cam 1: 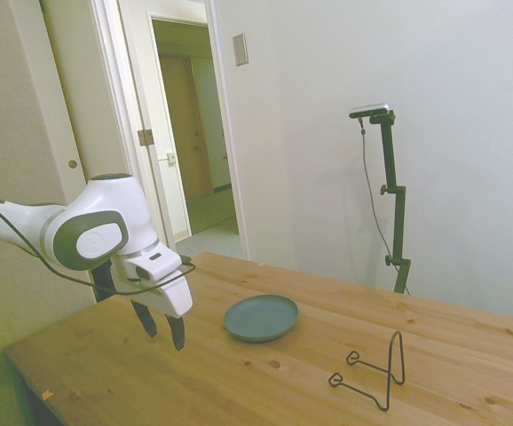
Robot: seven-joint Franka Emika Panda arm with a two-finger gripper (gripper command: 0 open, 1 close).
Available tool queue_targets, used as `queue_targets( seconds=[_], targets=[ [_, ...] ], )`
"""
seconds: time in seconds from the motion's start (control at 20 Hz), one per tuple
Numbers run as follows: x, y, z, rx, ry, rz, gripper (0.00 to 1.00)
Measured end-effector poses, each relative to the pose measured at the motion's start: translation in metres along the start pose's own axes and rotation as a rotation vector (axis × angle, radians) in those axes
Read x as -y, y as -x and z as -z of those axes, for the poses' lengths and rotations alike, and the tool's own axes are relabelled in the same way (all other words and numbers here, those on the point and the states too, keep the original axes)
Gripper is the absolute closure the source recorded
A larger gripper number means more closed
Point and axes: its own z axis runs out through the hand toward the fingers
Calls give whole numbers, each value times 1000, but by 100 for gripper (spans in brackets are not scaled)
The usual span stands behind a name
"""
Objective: Load the plate
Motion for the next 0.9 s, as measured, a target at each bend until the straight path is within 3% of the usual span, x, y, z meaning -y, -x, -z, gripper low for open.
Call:
queue_targets(
  seconds=[0.2, 0.4, 0.9],
  targets=[
    [-5, -9, 1, -16, -2, -41, 0],
    [-7, -43, 11, -57, 10, -112, 0],
    [13, -186, -7, -85, 24, -275, 0]
  ],
)
